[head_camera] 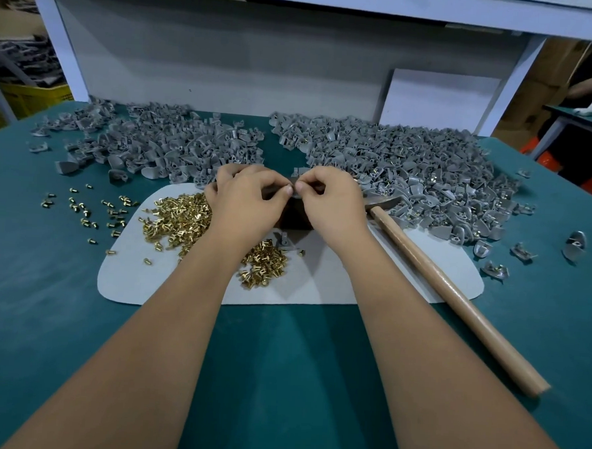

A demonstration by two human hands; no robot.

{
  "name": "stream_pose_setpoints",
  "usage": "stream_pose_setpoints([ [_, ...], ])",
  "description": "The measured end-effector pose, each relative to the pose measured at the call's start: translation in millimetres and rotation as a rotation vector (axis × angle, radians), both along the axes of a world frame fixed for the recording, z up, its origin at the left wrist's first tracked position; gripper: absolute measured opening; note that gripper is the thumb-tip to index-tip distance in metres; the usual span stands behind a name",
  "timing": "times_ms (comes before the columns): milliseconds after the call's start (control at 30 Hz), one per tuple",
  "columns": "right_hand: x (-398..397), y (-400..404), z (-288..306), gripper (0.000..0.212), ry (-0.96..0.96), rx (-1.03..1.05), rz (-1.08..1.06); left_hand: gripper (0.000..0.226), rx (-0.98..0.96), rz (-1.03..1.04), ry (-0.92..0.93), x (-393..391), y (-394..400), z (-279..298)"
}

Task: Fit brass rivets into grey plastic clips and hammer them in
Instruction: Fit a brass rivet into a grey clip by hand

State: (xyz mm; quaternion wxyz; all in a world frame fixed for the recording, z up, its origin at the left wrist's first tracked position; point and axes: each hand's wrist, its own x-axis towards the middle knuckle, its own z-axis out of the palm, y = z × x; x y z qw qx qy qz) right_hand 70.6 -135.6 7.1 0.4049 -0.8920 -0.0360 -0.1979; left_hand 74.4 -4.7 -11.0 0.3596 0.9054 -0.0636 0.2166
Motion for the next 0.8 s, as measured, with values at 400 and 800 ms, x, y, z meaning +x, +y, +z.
stream_pose_setpoints([
  [400,0.1,-3.4,1.1,0.011,0.061,0.25,0.038,0.011,0.002,-0.002,-0.005,0.6,0.9,0.2],
  [800,-1.0,9.4,-1.0,0.009,-0.037,0.033,-0.123,0.013,0.014,0.017,-0.007,1.3,1.2,0.9],
])
